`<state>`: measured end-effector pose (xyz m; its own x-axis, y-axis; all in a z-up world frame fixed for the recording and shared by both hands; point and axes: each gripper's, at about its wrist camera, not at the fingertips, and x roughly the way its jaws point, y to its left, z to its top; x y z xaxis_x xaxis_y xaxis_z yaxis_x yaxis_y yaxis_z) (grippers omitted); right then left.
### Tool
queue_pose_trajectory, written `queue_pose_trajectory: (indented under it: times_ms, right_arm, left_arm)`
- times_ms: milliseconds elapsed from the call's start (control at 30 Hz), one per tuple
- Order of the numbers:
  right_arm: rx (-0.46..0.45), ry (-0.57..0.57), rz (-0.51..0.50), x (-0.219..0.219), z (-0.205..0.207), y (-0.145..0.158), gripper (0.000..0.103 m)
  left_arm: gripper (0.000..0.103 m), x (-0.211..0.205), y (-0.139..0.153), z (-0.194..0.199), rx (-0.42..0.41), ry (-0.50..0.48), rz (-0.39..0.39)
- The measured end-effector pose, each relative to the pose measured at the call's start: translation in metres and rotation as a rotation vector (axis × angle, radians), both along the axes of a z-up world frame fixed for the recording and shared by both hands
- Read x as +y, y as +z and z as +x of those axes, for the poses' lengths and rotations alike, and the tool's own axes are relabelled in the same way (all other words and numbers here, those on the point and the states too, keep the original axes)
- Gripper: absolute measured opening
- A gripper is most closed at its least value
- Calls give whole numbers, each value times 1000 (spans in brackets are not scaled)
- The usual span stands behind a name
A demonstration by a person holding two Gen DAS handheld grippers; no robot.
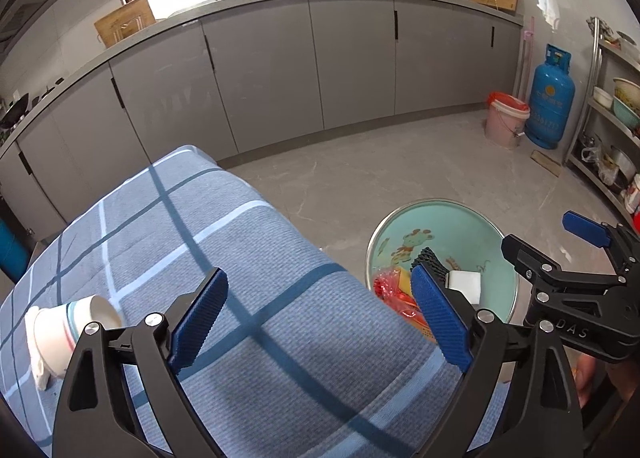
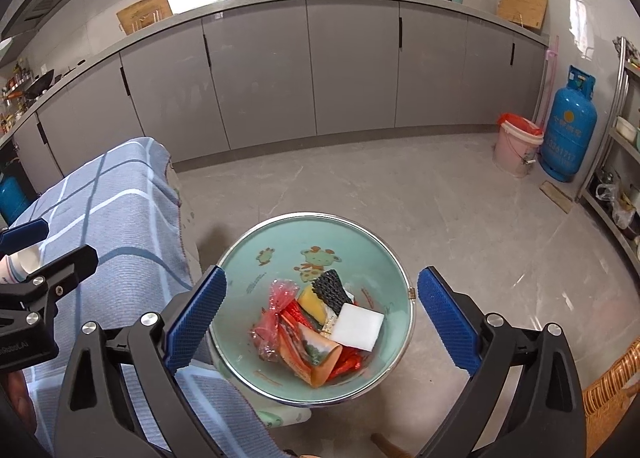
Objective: Collect trash
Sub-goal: 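Move both grippers back over the paper cup and tissue on the table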
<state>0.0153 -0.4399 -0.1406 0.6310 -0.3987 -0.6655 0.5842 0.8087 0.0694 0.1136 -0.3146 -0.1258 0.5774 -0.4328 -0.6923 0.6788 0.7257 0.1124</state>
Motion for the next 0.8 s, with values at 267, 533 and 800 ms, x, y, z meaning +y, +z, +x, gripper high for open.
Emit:
queue_pose_trajectory:
  times_ms: [267, 533, 800]
  right_arm:
    - [-6, 38, -12, 20, 9, 8, 96]
    - [-15, 69, -22, 39, 16, 18, 96]
    - [-24, 131, -33, 70, 30, 29, 96]
  left_arm:
    - [91, 23, 9, 0, -19, 29, -18]
    - [91, 49, 17, 3, -23, 70, -36]
    - [91, 81, 26, 6, -38, 115, -59]
